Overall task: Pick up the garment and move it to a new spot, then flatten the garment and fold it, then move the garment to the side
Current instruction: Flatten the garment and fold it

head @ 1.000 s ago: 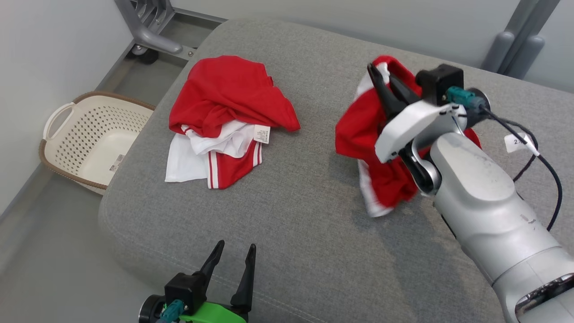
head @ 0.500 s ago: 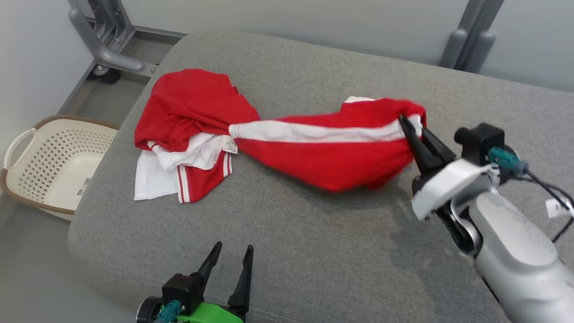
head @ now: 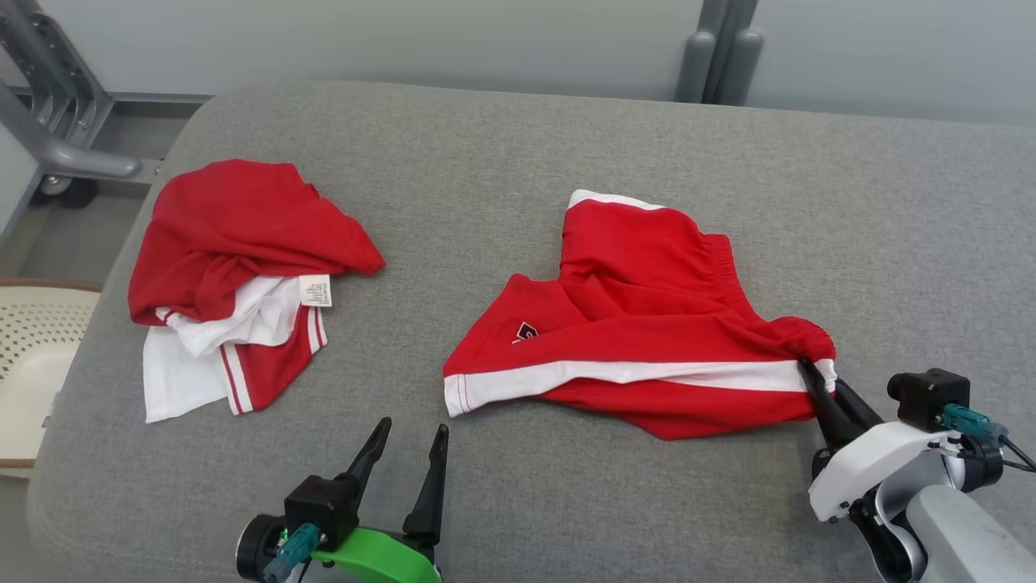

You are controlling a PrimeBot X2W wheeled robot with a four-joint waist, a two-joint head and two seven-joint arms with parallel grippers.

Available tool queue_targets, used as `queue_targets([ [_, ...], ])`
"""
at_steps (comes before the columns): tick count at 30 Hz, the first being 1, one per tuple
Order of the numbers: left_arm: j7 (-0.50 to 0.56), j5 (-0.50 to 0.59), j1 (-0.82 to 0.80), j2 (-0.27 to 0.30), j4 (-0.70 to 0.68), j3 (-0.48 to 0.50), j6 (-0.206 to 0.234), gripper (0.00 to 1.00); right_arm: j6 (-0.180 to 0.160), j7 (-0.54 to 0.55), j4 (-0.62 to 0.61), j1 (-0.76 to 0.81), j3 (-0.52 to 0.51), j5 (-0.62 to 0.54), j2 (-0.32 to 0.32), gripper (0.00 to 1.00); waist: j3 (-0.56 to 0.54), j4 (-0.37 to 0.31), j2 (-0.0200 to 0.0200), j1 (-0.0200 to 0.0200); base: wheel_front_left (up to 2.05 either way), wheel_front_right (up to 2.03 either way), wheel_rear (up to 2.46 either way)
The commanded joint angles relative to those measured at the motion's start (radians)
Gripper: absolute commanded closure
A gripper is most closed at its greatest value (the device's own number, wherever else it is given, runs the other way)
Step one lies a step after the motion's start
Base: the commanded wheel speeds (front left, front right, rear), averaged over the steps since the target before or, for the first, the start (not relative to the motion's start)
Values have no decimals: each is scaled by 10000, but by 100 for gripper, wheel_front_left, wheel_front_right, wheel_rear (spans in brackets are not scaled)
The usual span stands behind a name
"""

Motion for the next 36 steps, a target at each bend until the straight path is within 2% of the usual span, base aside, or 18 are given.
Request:
queue_targets([
  [1,-6,98,-193,11,16,-3,-51,0,-12,-25,42,152,-117,-101,87,94,-4,-437,-1,0,0,0,0],
  [2,-6,92,-237,11,30,-5,-58,0,-10,-25,57,174,-172,-131,140,72,-12,-504,-1,0,0,0,0],
  [4,-5,104,-300,13,72,-39,-87,0,-10,-25,143,223,-296,-209,205,65,-50,-601,-1,0,0,0,0],
  [5,-5,98,-324,13,106,-69,-101,0,-12,-25,187,222,-407,-257,227,14,-73,-641,-1,0,0,0,0],
  [6,-5,99,-350,13,135,-84,-110,0,-12,-27,230,225,-515,-353,271,0,-111,-683,-1,0,0,0,0],
  [14,-6,-29,-180,14,362,99,-132,0,-10,-26,-153,490,-1176,-1116,812,0,-566,-1248,-1,0,0,0,0],
  [20,-6,-285,-371,14,806,241,-130,0,-10,-26,-547,701,-1114,-1409,1034,0,-508,-1878,-1,0,0,0,0],
  [28,-4,-714,-1217,14,2167,514,-182,0,-10,-26,-804,655,-1206,-1505,907,0,59,-2827,-1,0,0,0,0],
  [36,-4,-1060,-1337,19,2582,918,-47,0,-10,-26,-958,764,-1235,-1563,905,0,120,-3022,-1,0,0,0,0],
])
